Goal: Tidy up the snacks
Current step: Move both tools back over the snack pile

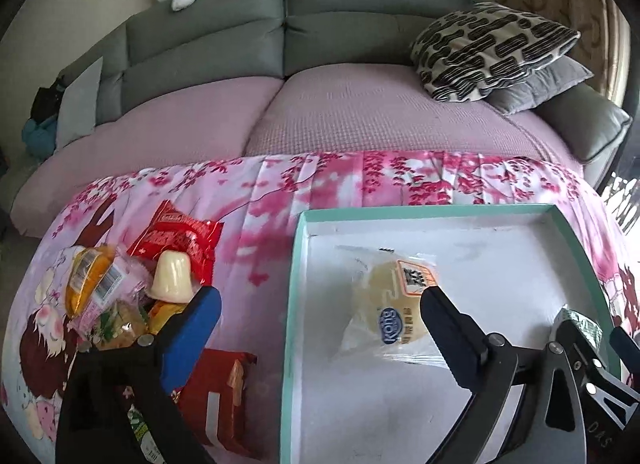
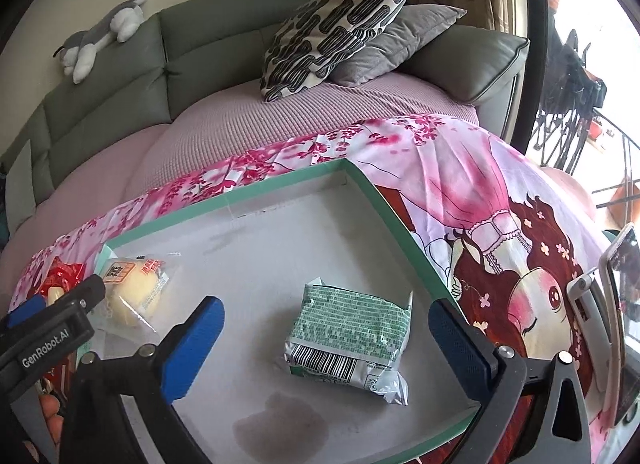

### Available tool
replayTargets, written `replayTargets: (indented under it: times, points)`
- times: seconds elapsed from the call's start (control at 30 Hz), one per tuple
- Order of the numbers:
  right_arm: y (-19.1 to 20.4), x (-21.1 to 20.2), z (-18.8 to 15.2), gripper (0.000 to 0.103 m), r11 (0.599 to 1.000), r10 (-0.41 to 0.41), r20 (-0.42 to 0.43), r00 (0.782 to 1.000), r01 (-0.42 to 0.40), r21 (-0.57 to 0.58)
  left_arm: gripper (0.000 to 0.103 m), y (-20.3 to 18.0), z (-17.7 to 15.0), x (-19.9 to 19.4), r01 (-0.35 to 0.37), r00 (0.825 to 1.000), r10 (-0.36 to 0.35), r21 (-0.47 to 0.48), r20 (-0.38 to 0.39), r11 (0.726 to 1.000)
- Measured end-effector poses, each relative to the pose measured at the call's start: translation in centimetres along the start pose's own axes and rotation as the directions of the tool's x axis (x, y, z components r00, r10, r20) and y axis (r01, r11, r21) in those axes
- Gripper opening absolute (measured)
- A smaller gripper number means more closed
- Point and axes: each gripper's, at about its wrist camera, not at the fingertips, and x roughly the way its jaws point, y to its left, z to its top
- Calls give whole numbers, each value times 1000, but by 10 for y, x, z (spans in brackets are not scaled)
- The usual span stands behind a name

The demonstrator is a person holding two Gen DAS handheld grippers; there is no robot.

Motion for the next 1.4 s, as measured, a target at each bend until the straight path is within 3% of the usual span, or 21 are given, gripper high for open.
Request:
replayTargets:
  times: [0.43,0.7,0.87,1.03,1.2,1.4]
  points:
    - [3,-6,-7,103,1000,13,-17,1000,-13,5,100,2,-2,-9,34,999,-34,3,21,999]
    - [15,-26,-14,103,999,33,-7,999,-34,-25,101,23,-12,-40,23,996,-23,-1,87,1000]
    - [26,-37,-19,103,999,-4,-14,1000,4,-45,101,47,-18,-54,1,995,1,-12,102,1000]
    - [35,-44,-20,103,998,50,-15,999,-50,-30,101,82,-25,-64,-35,995,41,-70,92,997]
    - [57,-47,-22,103,995,72,-26,997,-74,-72,101,126,-31,-74,-102,991,114,-150,73,983]
    - [87,-57,-24,103,986,124,1,992,-124,-116,101,173,-42,-86,-136,987,151,-228,53,964]
